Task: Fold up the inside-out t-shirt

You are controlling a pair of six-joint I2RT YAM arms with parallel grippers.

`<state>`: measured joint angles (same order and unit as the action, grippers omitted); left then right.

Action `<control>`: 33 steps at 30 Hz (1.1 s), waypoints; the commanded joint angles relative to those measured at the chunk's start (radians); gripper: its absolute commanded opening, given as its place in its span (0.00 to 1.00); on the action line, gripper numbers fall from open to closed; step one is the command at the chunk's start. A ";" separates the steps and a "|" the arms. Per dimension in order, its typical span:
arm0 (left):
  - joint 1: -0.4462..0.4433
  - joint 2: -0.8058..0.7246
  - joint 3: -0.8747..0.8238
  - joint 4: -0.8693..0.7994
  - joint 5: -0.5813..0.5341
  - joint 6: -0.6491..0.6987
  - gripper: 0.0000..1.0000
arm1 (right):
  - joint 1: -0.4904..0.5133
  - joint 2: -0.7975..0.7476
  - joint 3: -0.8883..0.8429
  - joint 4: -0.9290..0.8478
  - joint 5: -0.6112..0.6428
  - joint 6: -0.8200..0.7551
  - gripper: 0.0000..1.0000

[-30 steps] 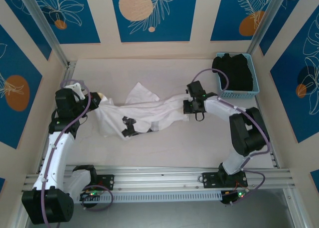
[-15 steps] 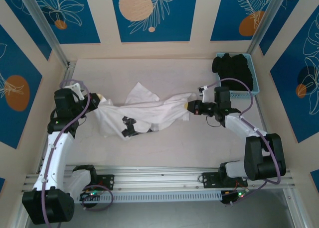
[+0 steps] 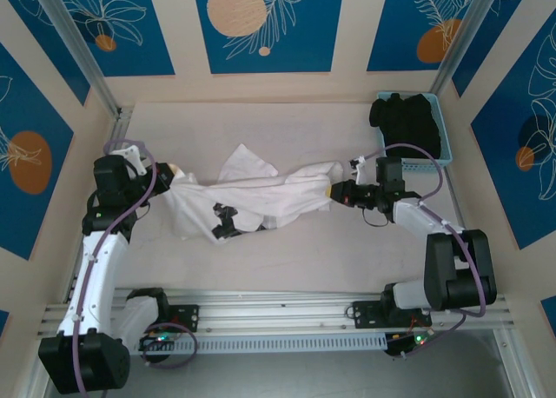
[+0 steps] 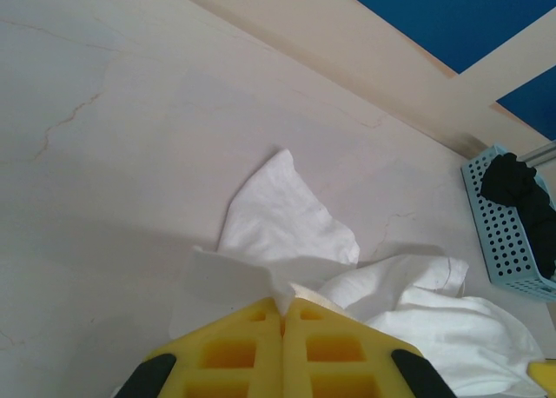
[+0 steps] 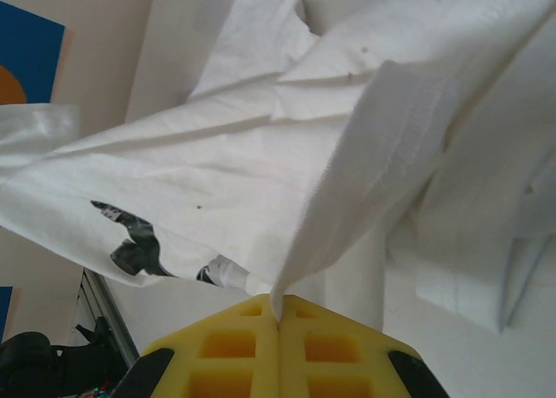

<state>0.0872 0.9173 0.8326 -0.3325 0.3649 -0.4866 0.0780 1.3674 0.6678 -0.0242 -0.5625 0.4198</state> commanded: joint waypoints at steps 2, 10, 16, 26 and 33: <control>0.016 -0.018 0.029 0.012 0.005 0.013 0.00 | -0.008 -0.041 0.099 -0.038 0.028 0.007 0.00; 0.022 -0.064 0.277 0.039 -0.047 -0.016 0.00 | -0.092 -0.197 0.442 -0.215 0.142 -0.066 0.00; 0.037 -0.042 0.614 0.001 -0.245 0.065 0.00 | -0.229 -0.283 0.702 -0.293 0.165 -0.064 0.00; 0.037 0.146 0.949 -0.031 -0.205 0.080 0.00 | -0.262 -0.293 0.867 -0.278 0.043 -0.091 0.00; 0.035 0.270 0.814 0.117 -0.160 0.046 0.00 | -0.198 -0.142 0.870 -0.199 -0.001 -0.099 0.00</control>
<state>0.1085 1.1168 1.6711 -0.2989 0.1780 -0.4274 -0.1398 1.1511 1.5242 -0.2481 -0.5388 0.3428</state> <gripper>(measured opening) 0.057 0.061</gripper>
